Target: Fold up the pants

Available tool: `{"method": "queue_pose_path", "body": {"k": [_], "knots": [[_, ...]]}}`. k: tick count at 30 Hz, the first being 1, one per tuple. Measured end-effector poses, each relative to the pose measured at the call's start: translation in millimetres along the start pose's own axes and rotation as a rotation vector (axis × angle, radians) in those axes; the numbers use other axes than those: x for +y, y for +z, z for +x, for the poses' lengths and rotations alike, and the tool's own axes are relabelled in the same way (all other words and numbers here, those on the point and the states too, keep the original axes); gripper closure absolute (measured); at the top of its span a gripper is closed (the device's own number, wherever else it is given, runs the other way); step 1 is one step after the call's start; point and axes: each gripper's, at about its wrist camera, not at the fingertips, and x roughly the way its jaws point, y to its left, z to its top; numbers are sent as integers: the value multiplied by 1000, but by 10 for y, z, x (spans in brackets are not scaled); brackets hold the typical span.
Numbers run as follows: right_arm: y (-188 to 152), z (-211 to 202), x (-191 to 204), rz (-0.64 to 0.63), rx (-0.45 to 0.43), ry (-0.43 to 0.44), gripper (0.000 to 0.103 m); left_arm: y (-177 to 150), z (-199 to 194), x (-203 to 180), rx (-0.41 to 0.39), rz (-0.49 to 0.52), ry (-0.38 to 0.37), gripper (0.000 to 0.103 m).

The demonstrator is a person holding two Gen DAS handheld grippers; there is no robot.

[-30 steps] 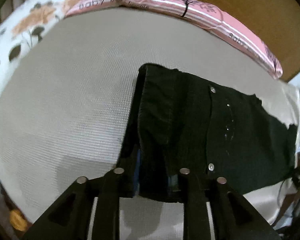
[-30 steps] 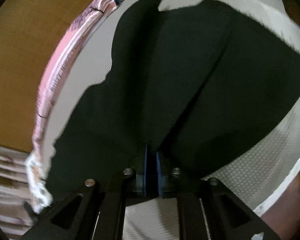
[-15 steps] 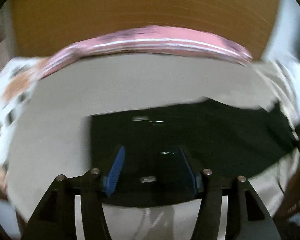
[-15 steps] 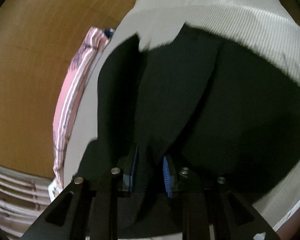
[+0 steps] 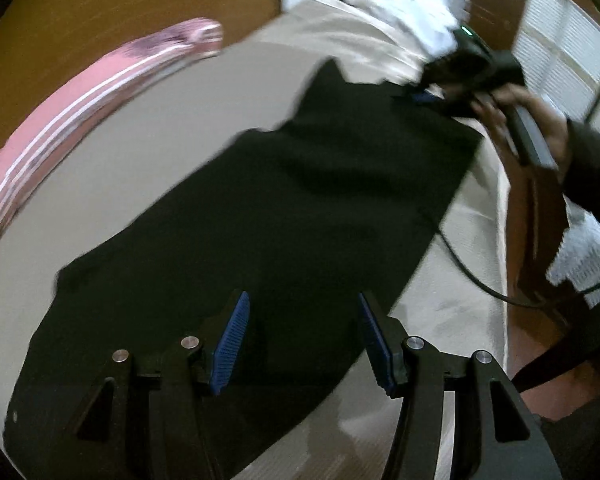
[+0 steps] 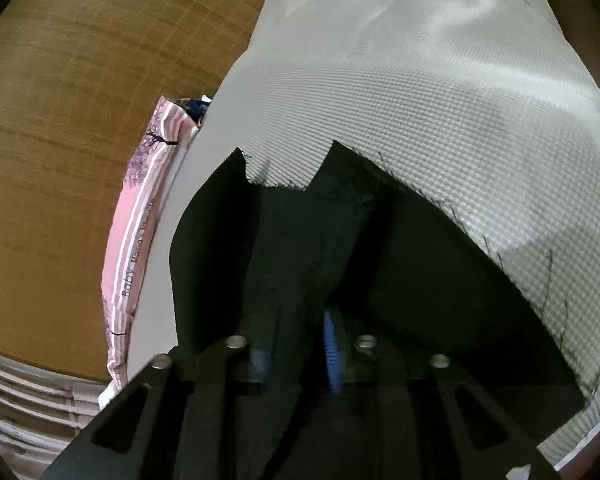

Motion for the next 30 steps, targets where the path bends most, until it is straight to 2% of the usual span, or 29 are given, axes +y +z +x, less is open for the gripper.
{"method": "queue_pose_path", "body": {"k": [2,6,11,14,16,17,18,21,24,27,30], "knots": [[43,-20,4,-13,4,18,94,64,133,-133,14,36,-17,47],[86,-80,78,-44,-4,32,95,143,398,-321,41,86,-24,47],[108,-226,155,-49,-20,69,97,204,587,-334,52,75,-19,47],[120,-363,222,-68,-46,71,98,259,651,-330,46,74,9,48],[124,-455,256,-74,-62,73,98,300,663,-327,33,76,11,68],[130,-493,262,-72,-68,81,98,321,659,-326,29,74,14,89],[133,-541,270,-72,-75,86,98,340,657,-327,29,70,19,94],[115,-703,259,-67,-105,74,98,382,576,-329,1,56,18,95],[31,-888,195,-60,-135,51,98,383,527,-370,-13,100,21,95],[-108,-1021,77,-62,-149,3,98,341,569,-403,9,126,-13,95],[-237,-1041,-152,-23,-139,-54,99,300,610,-479,19,161,-4,95]]}}
